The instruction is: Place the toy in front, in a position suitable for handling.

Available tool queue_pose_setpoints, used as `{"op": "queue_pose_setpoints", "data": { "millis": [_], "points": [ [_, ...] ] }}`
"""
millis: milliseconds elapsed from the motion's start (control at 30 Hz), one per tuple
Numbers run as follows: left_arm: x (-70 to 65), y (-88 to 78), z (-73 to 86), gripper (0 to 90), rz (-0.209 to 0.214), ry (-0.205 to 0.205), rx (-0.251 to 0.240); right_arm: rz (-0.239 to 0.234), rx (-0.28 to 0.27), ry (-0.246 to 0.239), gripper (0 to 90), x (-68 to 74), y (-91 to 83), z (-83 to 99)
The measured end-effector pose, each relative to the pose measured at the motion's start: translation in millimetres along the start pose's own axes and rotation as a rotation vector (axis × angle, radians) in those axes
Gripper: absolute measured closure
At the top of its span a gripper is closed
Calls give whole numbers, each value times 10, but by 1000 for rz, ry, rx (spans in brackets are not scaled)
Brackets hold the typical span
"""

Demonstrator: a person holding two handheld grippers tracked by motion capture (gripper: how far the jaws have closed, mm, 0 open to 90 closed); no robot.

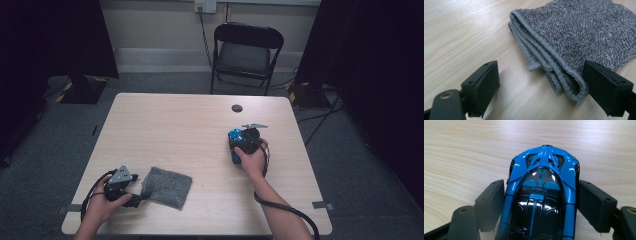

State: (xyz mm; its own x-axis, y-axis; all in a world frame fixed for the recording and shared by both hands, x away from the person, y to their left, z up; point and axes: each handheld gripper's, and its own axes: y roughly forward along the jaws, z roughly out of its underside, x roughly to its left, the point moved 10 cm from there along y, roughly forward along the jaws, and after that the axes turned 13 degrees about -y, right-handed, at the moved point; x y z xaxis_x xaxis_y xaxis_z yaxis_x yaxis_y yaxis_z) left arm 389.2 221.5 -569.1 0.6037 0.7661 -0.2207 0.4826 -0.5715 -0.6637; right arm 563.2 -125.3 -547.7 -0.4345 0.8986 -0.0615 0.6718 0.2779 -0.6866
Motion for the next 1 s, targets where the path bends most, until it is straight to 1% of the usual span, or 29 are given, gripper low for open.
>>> {"op": "queue_pose_setpoints", "data": {
  "millis": [233,267,400,433,500,567,733,767,800,867,933,1000],
  "points": [
    [0,0,0,143,0,1,0,0,24,10,238,-7,42,44],
    [0,0,0,143,0,1,0,1,25,20,236,-9,49,55],
    [0,1,-1,143,0,0,0,0,26,26,233,-11,57,63],
    [0,1,0,143,0,1,0,14,30,11,217,-21,56,66],
    [3,0,-1,143,-1,4,1,26,22,-13,214,-26,45,49],
    [0,1,0,142,0,1,1,30,26,-22,214,-23,40,47],
    [0,1,0,142,0,1,1,25,30,-4,198,13,-1,51],
    [0,1,0,142,0,2,1,42,27,-16,202,9,-12,50],
    [-2,1,1,143,0,2,2,48,42,-2,197,12,-6,80],
    [-2,1,2,143,-1,3,2,46,54,22,200,13,11,119],
    [-1,1,2,142,-1,3,2,41,69,38,190,26,50,175],
    [-2,1,1,142,-1,2,2,37,72,46,189,35,57,189]
  ]
}}
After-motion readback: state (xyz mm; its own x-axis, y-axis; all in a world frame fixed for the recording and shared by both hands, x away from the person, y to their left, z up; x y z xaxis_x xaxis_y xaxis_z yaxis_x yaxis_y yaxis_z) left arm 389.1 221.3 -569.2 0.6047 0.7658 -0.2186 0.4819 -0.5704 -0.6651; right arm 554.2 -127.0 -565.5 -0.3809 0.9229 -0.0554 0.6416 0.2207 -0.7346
